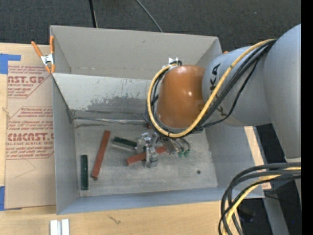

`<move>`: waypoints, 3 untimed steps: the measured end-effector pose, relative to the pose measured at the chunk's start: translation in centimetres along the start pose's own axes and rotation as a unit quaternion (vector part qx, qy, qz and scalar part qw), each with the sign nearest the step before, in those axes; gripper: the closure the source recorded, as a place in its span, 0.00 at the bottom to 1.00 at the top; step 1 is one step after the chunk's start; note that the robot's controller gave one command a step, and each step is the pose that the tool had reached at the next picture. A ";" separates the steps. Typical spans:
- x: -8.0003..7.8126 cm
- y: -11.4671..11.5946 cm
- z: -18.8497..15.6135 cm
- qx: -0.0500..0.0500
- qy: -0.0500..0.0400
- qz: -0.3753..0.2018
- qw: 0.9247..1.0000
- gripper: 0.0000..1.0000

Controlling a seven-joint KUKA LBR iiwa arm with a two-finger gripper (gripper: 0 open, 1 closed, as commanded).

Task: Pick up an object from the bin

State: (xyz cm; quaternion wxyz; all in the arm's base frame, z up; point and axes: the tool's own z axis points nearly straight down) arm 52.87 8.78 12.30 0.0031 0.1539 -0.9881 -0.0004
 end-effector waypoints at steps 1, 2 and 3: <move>0.3 0.0 -2.4 0.001 -0.001 0.001 1.000 1.00; 0.7 0.4 -5.5 0.001 -0.006 -0.015 1.000 1.00; 1.5 0.2 -9.7 0.000 0.000 -0.009 1.000 1.00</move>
Offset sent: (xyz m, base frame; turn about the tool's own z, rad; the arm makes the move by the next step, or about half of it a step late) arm -0.0223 0.0020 0.0197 -0.0913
